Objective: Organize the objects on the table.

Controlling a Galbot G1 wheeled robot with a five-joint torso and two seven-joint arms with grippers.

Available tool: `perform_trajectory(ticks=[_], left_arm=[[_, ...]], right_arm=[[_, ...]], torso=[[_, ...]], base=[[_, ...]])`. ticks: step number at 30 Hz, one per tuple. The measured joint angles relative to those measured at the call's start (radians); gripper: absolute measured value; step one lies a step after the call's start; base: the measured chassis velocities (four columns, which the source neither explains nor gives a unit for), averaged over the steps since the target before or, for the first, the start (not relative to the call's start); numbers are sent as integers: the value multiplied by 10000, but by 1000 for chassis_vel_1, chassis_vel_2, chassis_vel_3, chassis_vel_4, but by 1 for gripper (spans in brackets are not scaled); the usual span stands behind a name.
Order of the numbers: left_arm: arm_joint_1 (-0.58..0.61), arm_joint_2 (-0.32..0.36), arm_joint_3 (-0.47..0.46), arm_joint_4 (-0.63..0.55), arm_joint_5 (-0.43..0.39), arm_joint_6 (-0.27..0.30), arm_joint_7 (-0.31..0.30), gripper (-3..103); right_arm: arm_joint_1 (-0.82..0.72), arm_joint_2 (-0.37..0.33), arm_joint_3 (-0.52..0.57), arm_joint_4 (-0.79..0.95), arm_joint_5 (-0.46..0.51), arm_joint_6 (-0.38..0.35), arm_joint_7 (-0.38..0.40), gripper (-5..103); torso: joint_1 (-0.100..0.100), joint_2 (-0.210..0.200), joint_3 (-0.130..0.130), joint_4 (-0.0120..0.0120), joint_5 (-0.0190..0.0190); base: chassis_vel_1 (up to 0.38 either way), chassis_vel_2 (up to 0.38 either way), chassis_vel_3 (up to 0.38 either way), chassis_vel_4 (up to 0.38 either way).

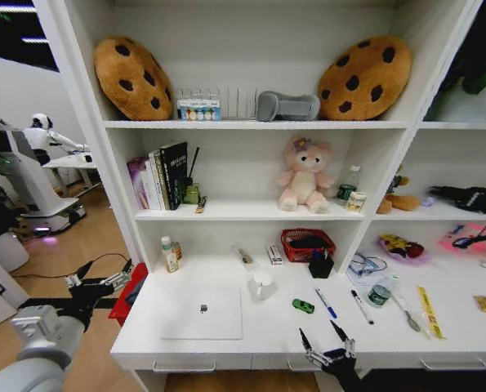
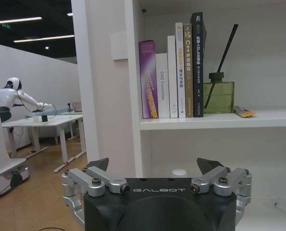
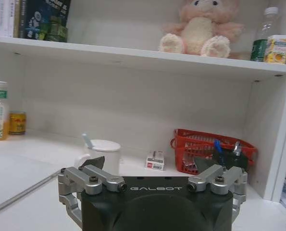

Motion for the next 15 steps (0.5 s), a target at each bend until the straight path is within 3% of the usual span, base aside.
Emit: perform_trajectory(ticks=[5, 15], left_arm=[[0, 3, 5, 4, 2, -3, 4, 100], [0, 6, 9, 9, 4, -10, 10, 100]], right_arm=[[64, 45, 81, -86, 145, 110, 439, 100], [215, 155, -103, -203, -247, 171, 232, 100]], torso=[[0, 0, 0, 0, -2], [0, 0, 0, 0, -4]], base=[[0, 0, 0, 0], [-35, -43, 40, 42]])
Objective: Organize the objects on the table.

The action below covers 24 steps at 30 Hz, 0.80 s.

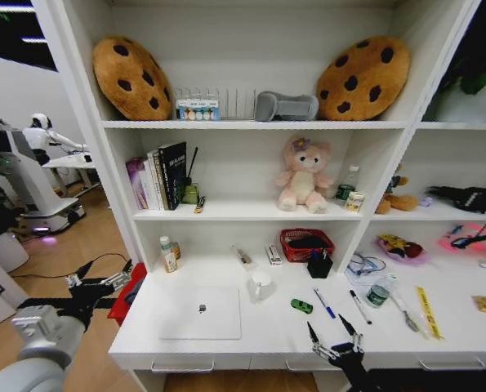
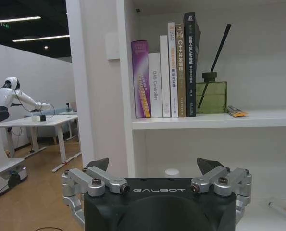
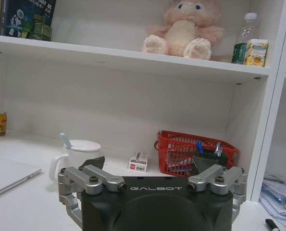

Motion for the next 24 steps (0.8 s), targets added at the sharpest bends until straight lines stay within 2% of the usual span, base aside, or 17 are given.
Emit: perform_trajectory(ticks=[8, 14, 17, 18, 19, 20, 22, 23, 24], left_arm=[[0, 0, 2, 0, 0, -6, 6, 100], [-1, -1, 3, 0, 0, -7, 20, 100], [-1, 0, 4, 0, 0, -8, 23, 100], [-1, -1, 4, 0, 0, -7, 21, 100], [-1, 0, 3, 2, 0, -8, 19, 100], [-1, 0, 3, 2, 0, -8, 19, 100], [-1, 2, 2, 3, 1, -8, 14, 100], [-1, 2, 1, 3, 1, -8, 12, 100], [-1, 2, 0, 3, 2, -9, 9, 100]], right_arm=[[288, 1, -61, -114, -7, -63, 60, 100], [784, 8, -281, -279, -184, -27, 395, 100], [1071, -174, -307, -332, 187, -347, 188, 100], [1155, -334, -274, -332, 585, -618, -188, 100], [1308, -701, -209, -342, 1411, -1092, -859, 100], [1308, -701, -209, -342, 1411, -1092, -859, 100], [1775, -1684, -218, -703, 2808, -1563, -2039, 100], [2449, -2422, -309, -1252, 3406, -1609, -2951, 100], [2765, -2663, -385, -1502, 3521, -1527, -3100, 100]], torso=[[-1, 0, 0, -1, 1], [0, -1, 0, 1, 5], [1, -1, 1, -5, 7], [0, -1, 0, -3, 5], [0, 0, 0, -3, -4], [0, 0, 0, -3, -4], [-1, 0, 0, -2, -2], [0, 0, 0, 2, 5], [1, 0, 0, 4, 1]], base=[[-170, -197, 198, 180], [-122, -167, 155, 156], [-16, -28, 7, 8], [0, 0, 0, 0], [0, 0, 0, 0], [0, 0, 0, 0], [69, 76, -35, -61], [71, 29, -25, -39], [0, 0, 0, 0]])
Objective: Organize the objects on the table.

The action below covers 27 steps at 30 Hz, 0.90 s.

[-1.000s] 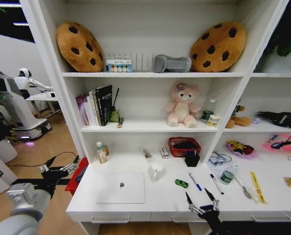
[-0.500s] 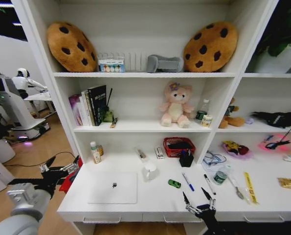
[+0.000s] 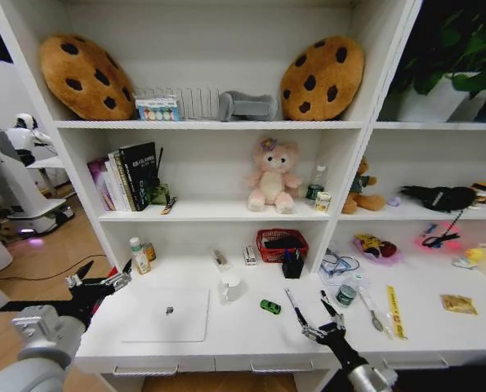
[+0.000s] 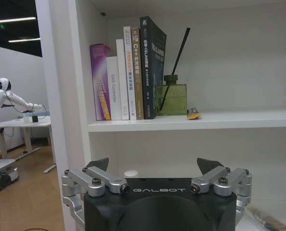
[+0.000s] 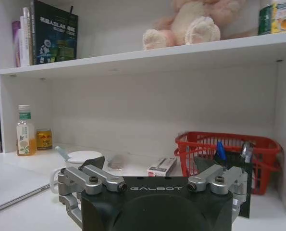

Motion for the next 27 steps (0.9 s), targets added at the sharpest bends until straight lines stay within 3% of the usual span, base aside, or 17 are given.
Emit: perform_trajectory(ticks=[7, 16, 21, 27], left_arm=[[0, -1, 0, 1, 0, 0, 0, 100], [0, -1, 2, -1, 0, 0, -5, 100], [0, -1, 2, -1, 0, 0, -6, 100], [0, -2, 2, -2, 0, 0, -6, 100]], right_arm=[[794, -735, -148, -540, -124, -2, 534, 100], [1763, -1364, -1747, -1446, -331, 391, 779, 100], [2613, -1623, -2759, -1903, -851, -367, 793, 100], [2975, -1825, -3330, -2159, -817, -560, 389, 100]], torso=[[0, -1, 1, -5, 1], [-1, 0, 0, -4, 2], [0, 1, 0, -4, 1], [0, 0, 0, -4, 1]], base=[[0, 0, 0, 0], [0, 0, 0, 0], [0, 0, 0, 0], [0, 0, 0, 0]])
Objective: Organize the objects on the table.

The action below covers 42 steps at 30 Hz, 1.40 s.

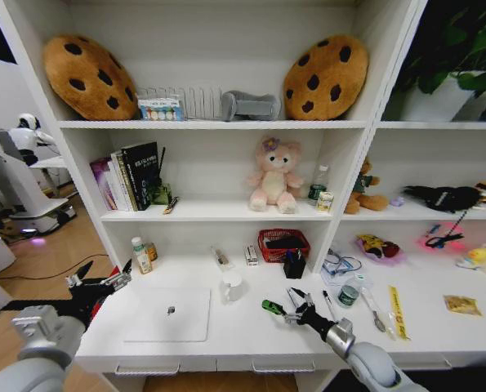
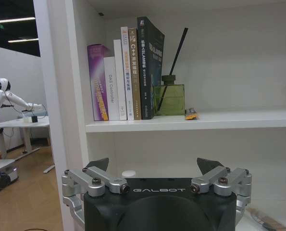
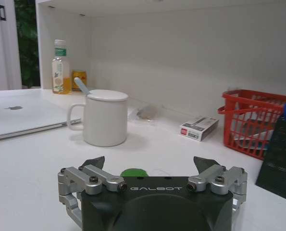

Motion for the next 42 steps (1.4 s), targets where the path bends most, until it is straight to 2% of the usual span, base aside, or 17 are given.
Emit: perform_trajectory(ticks=[1, 3, 5, 9, 23, 24, 28, 30, 33, 34, 36, 37, 39, 42], left_arm=[[0, 0, 0, 0, 0, 0, 0, 100], [0, 0, 0, 0, 0, 0, -1, 100], [0, 0, 0, 0, 0, 2, -2, 100], [0, 0, 0, 0, 0, 1, -1, 100], [0, 0, 0, 0, 0, 2, -1, 100], [0, 0, 0, 0, 0, 2, -2, 100], [0, 0, 0, 0, 0, 2, -1, 100], [0, 0, 0, 0, 0, 2, -2, 100], [0, 0, 0, 0, 0, 2, -1, 100], [0, 0, 0, 0, 0, 2, -1, 100], [0, 0, 0, 0, 0, 2, -1, 100], [0, 0, 0, 0, 0, 2, -1, 100], [0, 0, 0, 0, 0, 2, -1, 100], [0, 1, 0, 0, 0, 2, -1, 100]], right_arm=[[324, -137, -372, -257, 104, -45, -373, 100], [453, -183, -486, -353, 163, -68, -558, 100], [1284, -482, -1027, -906, 435, -206, -1534, 100], [2050, -650, -1516, -1456, 631, -284, -2036, 100], [2944, -584, -2246, -2322, 813, -485, -2301, 100], [2997, -572, -2269, -2397, 739, -477, -2306, 103], [3058, -548, -2319, -2498, 655, -445, -2321, 95], [3058, -539, -2321, -2498, 656, -445, -2300, 95], [3020, -522, -2322, -2502, 529, -504, -2265, 79], [3020, -522, -2322, -2502, 529, -504, -2265, 79], [3014, -522, -2273, -2590, 397, -516, -2264, 68], [3014, -522, -2273, -2590, 397, -516, -2264, 68], [3015, -548, -2260, -2648, 376, -513, -2305, 57], [3016, -566, -2261, -2656, 366, -512, -2324, 51]], torso=[[0, 0, 0, 0, 1], [0, 1, -1, 0, 0], [0, 0, 0, 1, 0], [0, 0, 0, 0, 0], [0, 0, -1, 1, 0], [0, 0, 0, 0, 0], [0, 0, -1, 0, 0], [0, 0, -1, 0, 0], [0, 0, -1, 0, 0], [0, 0, -1, 0, 0], [0, 1, -1, 0, 0], [0, 1, -1, 0, 0], [-1, 0, -1, 1, 0], [-1, 1, -1, 1, -1]], base=[[0, 0, 0, 0], [0, 0, 0, 0], [0, 0, 0, 0], [0, 0, 0, 0], [0, 0, 0, 0], [0, 0, 0, 0], [0, 0, 0, 0], [0, 0, 0, 0], [0, 0, 0, 0], [0, 0, 0, 0], [0, 0, 0, 0], [0, 0, 0, 0], [0, 0, 0, 0], [0, 0, 0, 0]])
